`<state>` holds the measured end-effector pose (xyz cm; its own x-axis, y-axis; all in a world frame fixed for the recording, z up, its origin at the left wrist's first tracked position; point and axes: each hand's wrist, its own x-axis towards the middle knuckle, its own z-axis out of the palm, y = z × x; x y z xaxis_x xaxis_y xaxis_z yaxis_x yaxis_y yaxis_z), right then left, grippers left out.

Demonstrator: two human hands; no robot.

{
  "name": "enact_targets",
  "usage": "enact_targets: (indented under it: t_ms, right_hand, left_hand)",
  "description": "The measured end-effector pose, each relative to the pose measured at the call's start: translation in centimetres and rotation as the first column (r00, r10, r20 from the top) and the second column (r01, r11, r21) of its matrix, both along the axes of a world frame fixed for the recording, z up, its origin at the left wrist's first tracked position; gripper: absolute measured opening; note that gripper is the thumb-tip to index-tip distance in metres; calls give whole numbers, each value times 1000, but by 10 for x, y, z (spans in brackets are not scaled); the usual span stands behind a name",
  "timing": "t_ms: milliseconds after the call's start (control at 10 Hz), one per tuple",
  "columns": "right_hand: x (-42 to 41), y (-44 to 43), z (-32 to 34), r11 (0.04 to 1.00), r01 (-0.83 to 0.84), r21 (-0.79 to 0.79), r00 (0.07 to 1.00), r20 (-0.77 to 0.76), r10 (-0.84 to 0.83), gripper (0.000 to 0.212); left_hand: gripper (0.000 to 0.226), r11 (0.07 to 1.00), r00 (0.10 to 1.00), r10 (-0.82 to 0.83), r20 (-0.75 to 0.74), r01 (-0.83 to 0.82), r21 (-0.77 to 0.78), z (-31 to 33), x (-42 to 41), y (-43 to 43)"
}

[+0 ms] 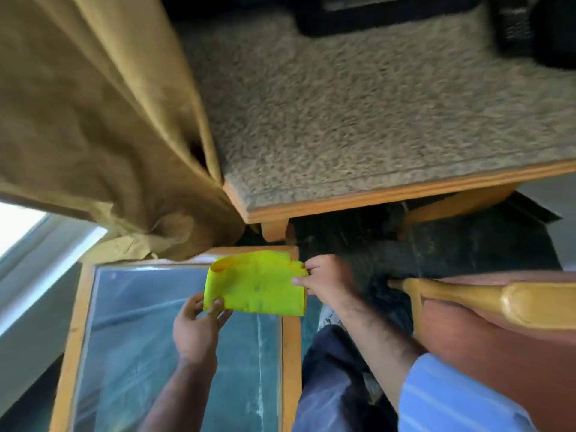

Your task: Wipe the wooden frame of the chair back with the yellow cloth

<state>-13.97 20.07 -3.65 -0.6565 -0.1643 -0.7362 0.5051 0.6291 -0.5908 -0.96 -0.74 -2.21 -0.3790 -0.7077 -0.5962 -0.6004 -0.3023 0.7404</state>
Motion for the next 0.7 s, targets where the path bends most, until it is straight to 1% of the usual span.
enact_targets:
  t_ms: [100,200,300,400,500,600,700]
  right_hand:
    - [14,-29,-39,996,-59,69,997,-55,63,17]
    - [23,-44,-61,992,-27,125,993,-109,40,31]
    - [27,-57,-83,974,-61,217,970,-216,109,35]
    - [32,-64,-88,946,-142,293,939,-263,222,30]
    - [38,-68,-83,810,-222,542,781,-399,481,50]
    - [42,-63,-75,689,-314,653,634,-395,664,73]
    - [54,-49,-64,584,-503,638,481,-355,802,95]
  left_hand:
    - [13,990,991,-43,127,60,-131,-37,3,-18]
    - [16,967,971,-88,222,136,-215,-62,6,-28]
    - [11,905,897,-149,417,294,-308,-89,8,-40]
    - [17,853,810,-206,549,424,-304,-97,10,-45]
    - [25,726,708,-305,637,606,-326,-93,4,-47]
    - [51,539,618,-362,698,750,-384,-83,3,-47]
    - [85,246,558,-450,697,828,-504,-67,8,-38]
